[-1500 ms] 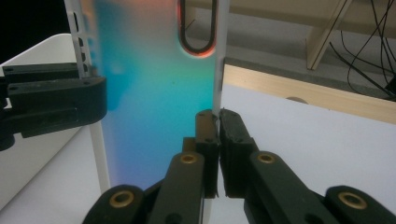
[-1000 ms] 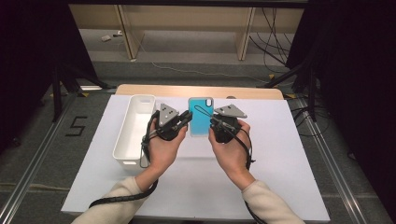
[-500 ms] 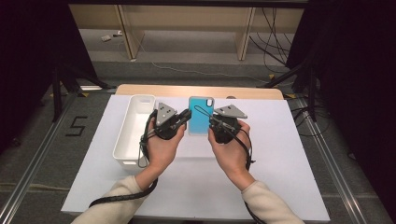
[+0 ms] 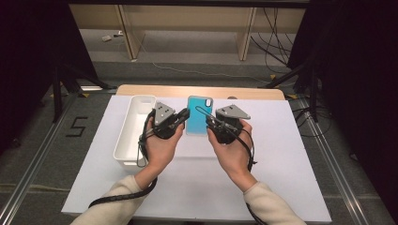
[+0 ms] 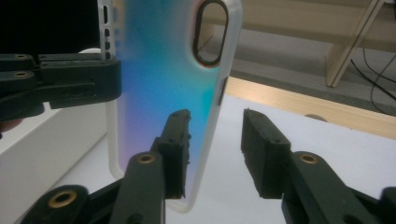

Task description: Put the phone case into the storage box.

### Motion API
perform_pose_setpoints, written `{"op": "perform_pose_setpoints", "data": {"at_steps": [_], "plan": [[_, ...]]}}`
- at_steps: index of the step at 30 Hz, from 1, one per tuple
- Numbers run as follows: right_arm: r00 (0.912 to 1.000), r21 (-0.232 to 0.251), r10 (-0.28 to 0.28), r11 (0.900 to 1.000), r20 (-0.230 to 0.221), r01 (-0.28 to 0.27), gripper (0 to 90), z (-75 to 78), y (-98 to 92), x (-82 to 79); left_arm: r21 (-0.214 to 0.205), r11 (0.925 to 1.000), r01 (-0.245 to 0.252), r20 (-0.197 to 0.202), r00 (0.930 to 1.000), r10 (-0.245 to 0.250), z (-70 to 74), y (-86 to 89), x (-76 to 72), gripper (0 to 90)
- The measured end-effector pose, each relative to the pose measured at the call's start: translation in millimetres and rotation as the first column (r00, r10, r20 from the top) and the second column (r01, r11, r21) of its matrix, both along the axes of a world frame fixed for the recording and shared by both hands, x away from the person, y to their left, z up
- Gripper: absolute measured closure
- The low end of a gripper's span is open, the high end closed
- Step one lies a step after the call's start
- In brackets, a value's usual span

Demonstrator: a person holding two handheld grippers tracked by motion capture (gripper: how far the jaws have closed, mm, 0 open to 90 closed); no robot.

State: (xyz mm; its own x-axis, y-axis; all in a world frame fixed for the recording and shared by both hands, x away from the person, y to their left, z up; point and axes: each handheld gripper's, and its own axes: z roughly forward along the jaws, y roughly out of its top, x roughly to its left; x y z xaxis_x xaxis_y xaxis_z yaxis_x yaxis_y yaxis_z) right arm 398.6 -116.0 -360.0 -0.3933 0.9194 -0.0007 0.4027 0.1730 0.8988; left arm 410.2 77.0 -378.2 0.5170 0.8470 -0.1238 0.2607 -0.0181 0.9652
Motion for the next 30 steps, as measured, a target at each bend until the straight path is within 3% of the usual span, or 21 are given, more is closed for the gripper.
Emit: {"op": "perform_pose_setpoints", "data": {"at_steps": [6, 8, 10, 16, 18, 21, 24, 28, 29, 30], "plan": [[0.998, 0.004, 0.05, 0.9987, 0.039, -0.051, 46.0, 0.9, -3.7, 0.6, 0.0, 1.0, -0.008, 0.004, 1.0, 0.008, 1.3, 2.7, 0.9, 85.4], [0.997, 0.017, 0.07, 0.9973, 0.033, -0.071, 40.1, 1.5, -4.7, 0.2, -0.005, 0.9999, -0.01, 0.005, 0.9999, 0.01, 1.6, 3.8, 1.2, 85.4], [0.9952, 0.035, 0.092, 0.995, 0.034, -0.093, 37.2, 1.4, -5.3, 0.5, -0.004, 0.9999, -0.013, 0.006, 0.9999, 0.013, 2.1, 5.0, 1.5, 85.4], [0.985, 0.021, 0.142, 0.9892, 0.098, -0.145, 29.4, 0.5, -8.1, -1.0, -0.009, 0.9999, -0.015, 0.01, 0.9998, 0.015, 3.2, 7.7, 2.2, 85.4], [0.9822, 0.016, 0.159, 0.9867, 0.1, -0.162, 24.6, 1.2, -9.9, -1.9, -0.01, 0.9998, -0.017, 0.009, 0.9998, 0.017, 3.7, 8.5, 2.2, 85.4], [0.971, -0.025, 0.173, 0.9848, 0.164, -0.172, 22.6, 0.5, -13.3, -2.8, -0.01, 0.9997, -0.02, 0.012, 0.9997, 0.02, 4.6, 10.0, 2.3, 85.4], [0.9702, -0.013, 0.194, 0.9809, 0.146, -0.194, 21.2, -0.6, -16.0, -6.0, -0.017, 0.9995, -0.026, 0.01, 0.9996, 0.026, 5.4, 10.9, 2.9, 85.3], [0.9602, 0.003, 0.208, 0.9773, 0.187, -0.212, 18.6, -1.3, -21.8, -7.0, -0.021, 0.9993, -0.03, 0.012, 0.9995, 0.03, 6.7, 12.9, 3.2, 85.3], [0.9629, 0.011, 0.214, 0.9757, 0.165, -0.219, 18.5, -0.8, -22.8, -9.5, -0.02, 0.9993, -0.032, 0.013, 0.9994, 0.032, 7.2, 13.5, 3.3, 85.3], [0.9578, -0.005, 0.221, 0.9747, 0.184, -0.224, 18.5, -0.8, -25.0, -9.6, -0.018, 0.9994, -0.031, 0.014, 0.9994, 0.031, 7.7, 14.2, 3.7, 85.4]]}}
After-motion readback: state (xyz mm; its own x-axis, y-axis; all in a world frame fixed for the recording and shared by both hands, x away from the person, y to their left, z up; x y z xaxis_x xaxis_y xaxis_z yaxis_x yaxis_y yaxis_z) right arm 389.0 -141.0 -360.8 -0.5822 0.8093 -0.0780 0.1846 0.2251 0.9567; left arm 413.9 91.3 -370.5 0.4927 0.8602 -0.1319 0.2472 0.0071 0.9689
